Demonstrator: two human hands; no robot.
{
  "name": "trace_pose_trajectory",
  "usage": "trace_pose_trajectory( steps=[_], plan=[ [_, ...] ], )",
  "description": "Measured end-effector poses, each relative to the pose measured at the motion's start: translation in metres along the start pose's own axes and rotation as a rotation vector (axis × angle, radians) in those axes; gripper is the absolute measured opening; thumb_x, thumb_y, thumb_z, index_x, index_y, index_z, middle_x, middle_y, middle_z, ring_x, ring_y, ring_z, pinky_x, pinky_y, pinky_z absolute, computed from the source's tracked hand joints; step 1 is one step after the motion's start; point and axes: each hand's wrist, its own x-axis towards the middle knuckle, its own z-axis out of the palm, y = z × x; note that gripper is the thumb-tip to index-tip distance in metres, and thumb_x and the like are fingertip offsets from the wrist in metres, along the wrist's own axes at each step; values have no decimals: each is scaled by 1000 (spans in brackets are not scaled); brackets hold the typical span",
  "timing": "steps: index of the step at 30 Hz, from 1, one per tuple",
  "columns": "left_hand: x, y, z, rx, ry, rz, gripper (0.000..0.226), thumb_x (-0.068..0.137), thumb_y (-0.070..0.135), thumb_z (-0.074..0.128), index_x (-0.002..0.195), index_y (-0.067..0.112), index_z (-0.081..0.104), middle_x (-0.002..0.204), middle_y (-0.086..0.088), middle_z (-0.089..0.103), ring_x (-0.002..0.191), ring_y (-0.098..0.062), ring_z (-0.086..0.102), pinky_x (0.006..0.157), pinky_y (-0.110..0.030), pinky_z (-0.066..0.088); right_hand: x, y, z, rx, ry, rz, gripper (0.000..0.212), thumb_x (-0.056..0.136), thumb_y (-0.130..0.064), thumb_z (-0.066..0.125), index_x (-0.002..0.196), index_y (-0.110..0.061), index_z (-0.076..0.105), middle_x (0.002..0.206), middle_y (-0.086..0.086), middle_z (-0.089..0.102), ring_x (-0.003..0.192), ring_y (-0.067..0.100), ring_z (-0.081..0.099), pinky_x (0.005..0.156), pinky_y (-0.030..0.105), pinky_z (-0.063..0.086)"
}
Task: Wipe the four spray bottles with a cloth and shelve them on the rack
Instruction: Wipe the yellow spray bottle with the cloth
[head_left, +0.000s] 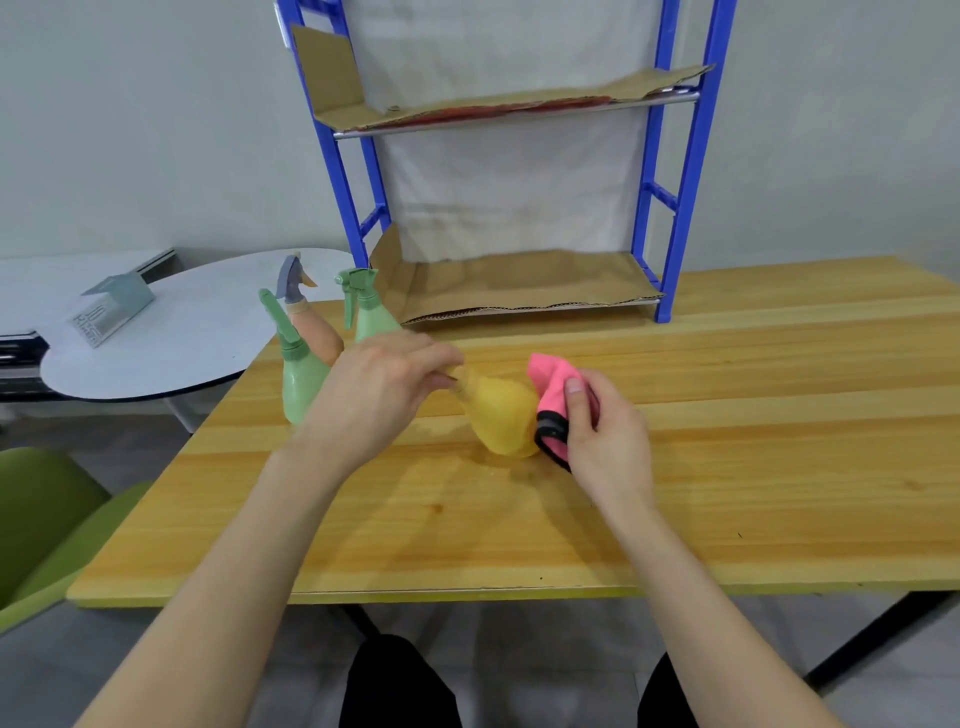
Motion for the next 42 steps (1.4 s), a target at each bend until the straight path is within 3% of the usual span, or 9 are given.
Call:
trace_pose_trajectory(
  steps=[6, 9, 14, 18, 25, 30, 36, 40, 42],
  plan=[
    [-47, 18, 20, -250, 24, -326, 35, 101, 43, 63, 121, 18, 76, 93, 6, 76, 77, -10, 63, 72, -37, 58, -20, -40, 45, -225, -187, -495, 33, 114, -27, 45, 133, -19, 71, 128, -5, 74, 126, 17, 64, 117, 43, 43],
    [-62, 19, 20, -359, 48, -419, 34, 101, 42, 65, 122, 18, 76, 100, 13, 77, 83, -7, 70, 76, -25, 57, -17, -36, 45, -229, -215, -546, 30, 115, -29, 47, 130, -23, 72, 124, -9, 74, 123, 12, 64, 118, 37, 42],
    [-72, 23, 26, -358, 79, -500, 31, 102, 38, 68, 125, 18, 75, 101, 11, 77, 88, -9, 71, 78, -33, 60, 0, -11, 18, -196, -1, -50, 28, 113, -28, 47, 122, -24, 73, 108, -2, 78, 99, 25, 73, 81, 35, 54],
    [-64, 25, 30, -380, 60, -497, 26, 103, 37, 68, 122, 20, 75, 98, 12, 78, 87, -10, 74, 77, -35, 61, -26, -32, 39, -249, -176, -556, 30, 111, -20, 55, 136, -18, 72, 137, -5, 71, 132, 15, 61, 123, 39, 40],
    [-63, 26, 36, -408, 29, -693, 21, 102, 35, 72, 117, 21, 79, 93, 14, 78, 86, -5, 73, 66, -7, 47, -7, -13, 15, -203, -6, -205, 29, 112, -26, 52, 131, -21, 73, 127, -5, 74, 119, 19, 67, 104, 40, 54],
    [-58, 22, 37, -436, -30, -749, 22, 103, 34, 72, 113, 17, 81, 94, 8, 81, 92, -8, 76, 68, -4, 45, -26, -22, 36, -267, -253, -677, 34, 109, -23, 63, 140, -14, 70, 143, -1, 69, 139, 20, 58, 125, 45, 36],
    [-64, 16, 40, -577, -124, -843, 32, 101, 45, 71, 122, 21, 76, 90, 9, 84, 84, -9, 78, 79, -38, 64, -20, -11, 6, -123, -75, -206, 37, 108, -28, 63, 143, -21, 68, 143, -5, 69, 137, 12, 59, 122, 37, 44],
    [-56, 14, 34, -575, -125, -829, 29, 104, 38, 69, 130, 32, 59, 81, 7, 82, 75, -24, 76, 69, -38, 59, -8, 6, -8, -245, -118, -4, 23, 109, -23, 59, 124, -20, 76, 110, 0, 78, 100, 20, 73, 85, 29, 55],
    [-56, 11, 32, -542, -134, -832, 27, 104, 35, 68, 130, 35, 59, 89, 5, 81, 72, -23, 74, 63, -34, 54, -8, 10, -16, -276, -133, 61, 26, 108, -25, 61, 128, -18, 76, 109, 0, 79, 98, 21, 73, 86, 32, 58]
  ],
)
